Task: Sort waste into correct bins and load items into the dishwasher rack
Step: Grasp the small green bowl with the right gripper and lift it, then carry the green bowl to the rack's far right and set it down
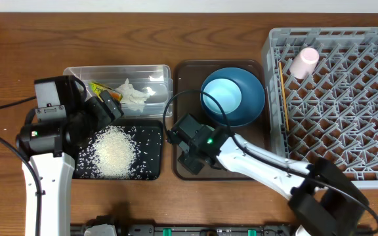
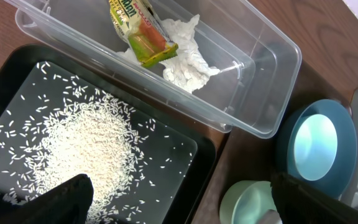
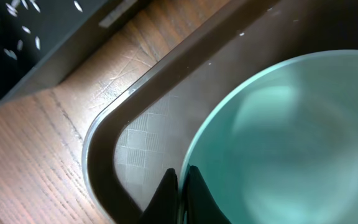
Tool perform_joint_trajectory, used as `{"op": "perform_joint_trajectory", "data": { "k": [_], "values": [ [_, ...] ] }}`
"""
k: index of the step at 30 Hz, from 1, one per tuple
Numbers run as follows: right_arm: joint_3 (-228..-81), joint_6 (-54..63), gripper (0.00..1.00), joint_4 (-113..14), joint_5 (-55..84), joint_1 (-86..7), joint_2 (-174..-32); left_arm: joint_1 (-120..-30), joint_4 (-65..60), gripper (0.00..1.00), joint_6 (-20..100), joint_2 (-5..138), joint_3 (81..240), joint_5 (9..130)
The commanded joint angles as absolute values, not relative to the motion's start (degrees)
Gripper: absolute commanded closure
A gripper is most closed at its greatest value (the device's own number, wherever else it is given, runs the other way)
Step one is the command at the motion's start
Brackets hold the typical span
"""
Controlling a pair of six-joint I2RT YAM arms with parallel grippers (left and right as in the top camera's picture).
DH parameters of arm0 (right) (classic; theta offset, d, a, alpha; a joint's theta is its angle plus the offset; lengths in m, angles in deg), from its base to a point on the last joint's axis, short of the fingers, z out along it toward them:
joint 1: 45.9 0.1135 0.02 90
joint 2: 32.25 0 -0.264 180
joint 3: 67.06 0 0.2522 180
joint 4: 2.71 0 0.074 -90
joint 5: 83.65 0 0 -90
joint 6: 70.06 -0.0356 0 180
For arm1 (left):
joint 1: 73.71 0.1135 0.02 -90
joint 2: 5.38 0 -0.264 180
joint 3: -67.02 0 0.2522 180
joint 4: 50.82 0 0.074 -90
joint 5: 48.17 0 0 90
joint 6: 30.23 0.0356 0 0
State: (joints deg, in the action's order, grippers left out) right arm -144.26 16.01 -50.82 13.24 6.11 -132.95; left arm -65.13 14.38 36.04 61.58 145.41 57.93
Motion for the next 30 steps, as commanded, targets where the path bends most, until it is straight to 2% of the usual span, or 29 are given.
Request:
{"op": "perform_joint_trajectory", "data": {
  "k": [1, 4, 8, 11, 18, 24, 30],
  "values": [
    [-146.7, 13.1, 0.99, -52.2, 16.2, 5.3, -127.2, -64.9, 14.6, 0.05, 36.8, 61.0, 145.4, 57.2],
    [-148.4, 13.1, 0.99, -54.3, 16.2, 2.5, -120.8, -64.9, 14.6, 0.06, 36.8, 61.0, 145.4, 57.2],
    [-149.7, 13.2, 0.99, -56.2, 17.3, -5.7, -111.9, -64.9, 14.6, 0.06, 36.8, 61.0, 145.4, 57.2],
    [-149.7, 13.9, 0.99, -56.2, 22.7, -16.0, -106.2, -64.9, 14.6, 0.06, 36.8, 61.0, 145.4, 57.2],
    [-149.7, 18.5, 0.99, -53.1, 48.7, -46.0, -102.7, -64.9, 14.6, 0.05, 36.8, 61.0, 145.4, 57.2],
    [-149.7, 17.8, 0.99, -40.1, 66.0, -65.1, -108.7, -64.9, 14.6, 0.05, 36.8, 61.0, 145.4, 57.2],
    [-149.7, 7.7, 0.99, -16.4, 76.2, -73.5, -119.5, -64.9, 14.6, 0.05, 36.8, 61.0, 145.4, 57.2]
  ]
}}
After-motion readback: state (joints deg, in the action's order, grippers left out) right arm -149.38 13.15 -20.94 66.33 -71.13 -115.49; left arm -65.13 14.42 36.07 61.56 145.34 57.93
